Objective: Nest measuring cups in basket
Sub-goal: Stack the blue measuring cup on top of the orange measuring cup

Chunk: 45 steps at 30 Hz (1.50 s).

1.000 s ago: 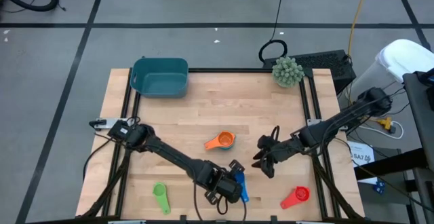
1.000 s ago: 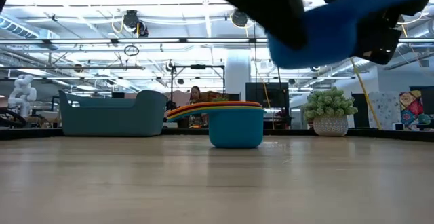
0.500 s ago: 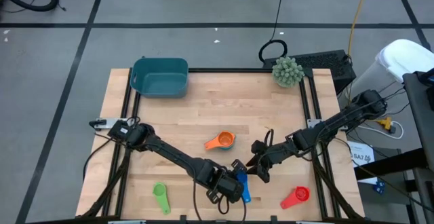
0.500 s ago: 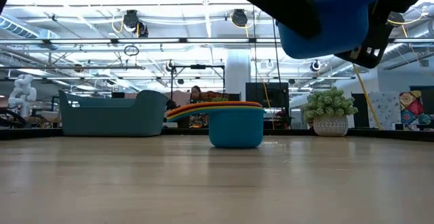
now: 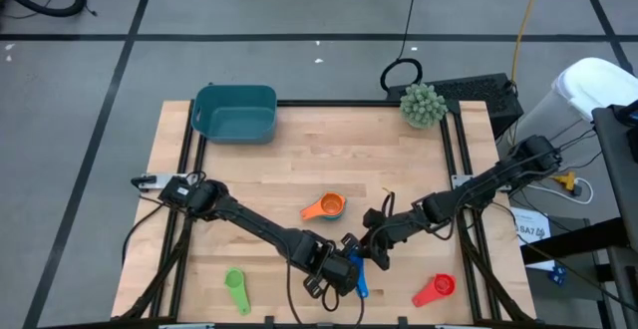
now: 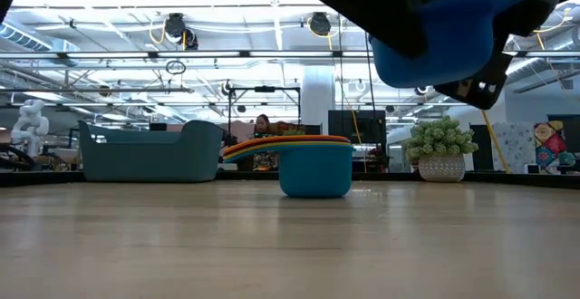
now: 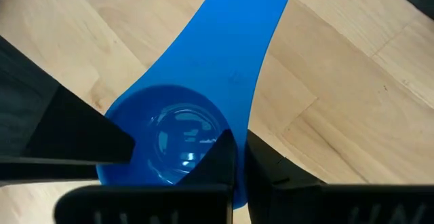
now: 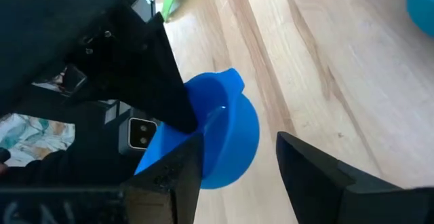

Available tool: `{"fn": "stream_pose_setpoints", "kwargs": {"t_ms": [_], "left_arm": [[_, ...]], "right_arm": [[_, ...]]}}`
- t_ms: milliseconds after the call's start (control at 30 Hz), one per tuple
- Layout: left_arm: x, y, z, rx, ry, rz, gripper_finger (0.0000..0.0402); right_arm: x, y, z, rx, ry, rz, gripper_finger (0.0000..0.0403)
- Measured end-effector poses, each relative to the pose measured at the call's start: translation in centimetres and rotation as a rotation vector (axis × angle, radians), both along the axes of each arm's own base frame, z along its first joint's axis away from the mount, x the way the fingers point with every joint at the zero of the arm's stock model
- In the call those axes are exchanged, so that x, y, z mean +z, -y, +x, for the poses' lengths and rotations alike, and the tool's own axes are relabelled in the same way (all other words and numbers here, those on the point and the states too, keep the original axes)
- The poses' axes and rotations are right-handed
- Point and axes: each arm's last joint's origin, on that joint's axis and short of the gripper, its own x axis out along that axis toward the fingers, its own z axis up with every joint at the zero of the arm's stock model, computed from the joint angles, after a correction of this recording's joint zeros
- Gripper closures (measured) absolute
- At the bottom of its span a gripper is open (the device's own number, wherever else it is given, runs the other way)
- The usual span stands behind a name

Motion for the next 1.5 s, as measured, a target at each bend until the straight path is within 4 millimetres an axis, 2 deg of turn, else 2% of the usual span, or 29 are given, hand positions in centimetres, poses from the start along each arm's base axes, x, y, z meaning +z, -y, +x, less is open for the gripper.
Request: {"fn": "stream_pose_setpoints", "kwargs": {"t_ms": [167,400,533,667,833,1000,1167,1333,1500], "left_arm": [[0.04,0.01,0.10,0.002,0.008,-0.009,0.0388],[0.02,-0.05,0.16,0.010,0.008,-0.015,0.0391],[0.10,0.00,0.29,0.009,0.024,-0.020,0.0363],[0.13,0.26,0.22,0.003,0.036,-0.006,0.0354],[0.07,0.20,0.14,-0.004,0.025,0.001,0.0391],[0.08,0.21,0.15,-0.002,0.027,0.000,0.0383],[0.07,0.16,0.16,0.003,0.025,0.000,0.0392],[0.07,0.18,0.15,-0.001,0.026,0.003,0.0392],[0.05,0.13,0.13,0.009,0.024,0.006,0.0392]], "right_arm": [[-0.18,0.05,0.29,0.023,0.014,-0.011,0.0255],[0.19,0.00,0.46,0.074,0.084,-0.063,0.0389],[0.19,0.00,0.47,0.094,0.098,-0.088,0.0400],[0.20,-0.05,0.45,0.114,0.098,-0.076,0.0402],[0.27,-0.12,0.43,0.131,0.096,-0.057,0.0402],[0.28,-0.14,0.43,0.137,0.098,-0.058,0.0402],[0.29,-0.15,0.43,0.143,0.103,-0.065,0.0399],[0.41,-0.29,0.44,0.156,0.112,-0.047,0.0364],[0.50,-0.33,0.49,0.152,0.114,-0.024,0.0297]]}}
